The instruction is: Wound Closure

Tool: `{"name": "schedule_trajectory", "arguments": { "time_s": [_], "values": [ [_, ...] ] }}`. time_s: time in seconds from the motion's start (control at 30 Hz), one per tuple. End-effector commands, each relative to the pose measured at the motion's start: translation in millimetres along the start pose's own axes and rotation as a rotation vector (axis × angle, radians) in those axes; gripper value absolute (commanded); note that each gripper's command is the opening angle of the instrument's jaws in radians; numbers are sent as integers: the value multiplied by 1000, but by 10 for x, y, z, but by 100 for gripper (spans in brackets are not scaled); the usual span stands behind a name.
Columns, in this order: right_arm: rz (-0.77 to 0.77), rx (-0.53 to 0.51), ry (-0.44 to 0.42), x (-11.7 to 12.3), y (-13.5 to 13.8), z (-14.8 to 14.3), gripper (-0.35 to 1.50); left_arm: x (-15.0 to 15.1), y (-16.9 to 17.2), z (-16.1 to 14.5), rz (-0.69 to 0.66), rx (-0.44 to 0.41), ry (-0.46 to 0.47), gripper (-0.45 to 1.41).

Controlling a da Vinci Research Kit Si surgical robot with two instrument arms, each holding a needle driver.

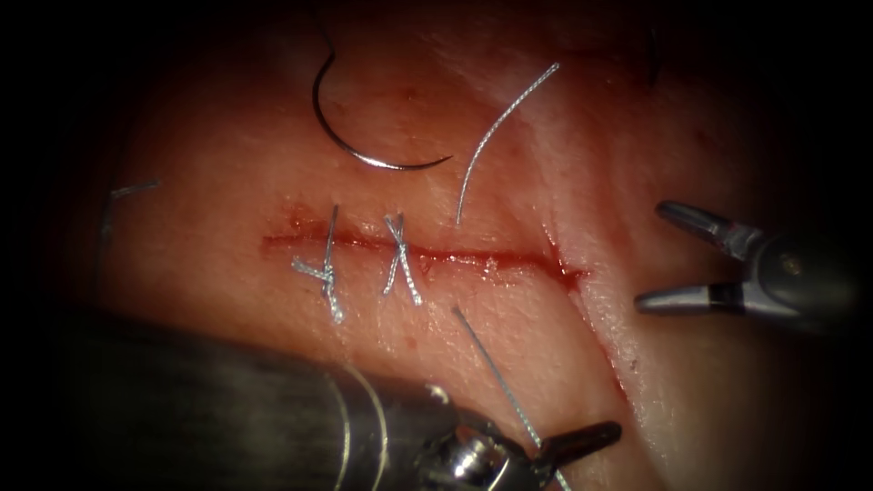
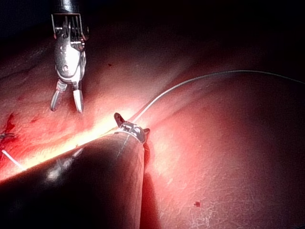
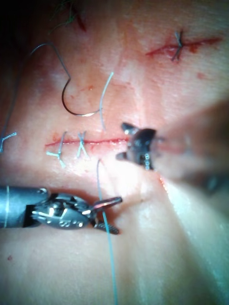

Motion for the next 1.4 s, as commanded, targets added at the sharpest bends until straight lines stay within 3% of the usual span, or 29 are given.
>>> {"name": "schedule_trajectory", "arguments": {
  "time_s": [0.03,0.1,0.17,0.23,0.4,0.53,0.8,1.17,1.4],
  "values": [
    [-1,2,2,-1,-3,10,131,1,2,8,0,-1,3,71],
    [0,0,1,0,-4,12,131,4,3,8,0,1,5,67],
    [0,-1,1,0,-5,13,131,5,4,7,0,1,5,41],
    [0,-2,1,1,-5,14,131,4,4,6,13,0,7,-45],
    [0,-2,1,1,-6,14,130,-9,2,-5,23,10,35,-45],
    [1,-3,7,1,-6,13,111,-33,-7,-29,22,46,55,-45],
    [-23,42,86,7,-6,27,111,-77,-23,-78,-11,118,137,-45],
    [-215,183,211,42,-22,81,115,-92,-34,-100,-17,103,232,-45],
    [-313,259,254,48,-40,119,113,-92,-40,-105,8,90,256,-45]
  ]
}}
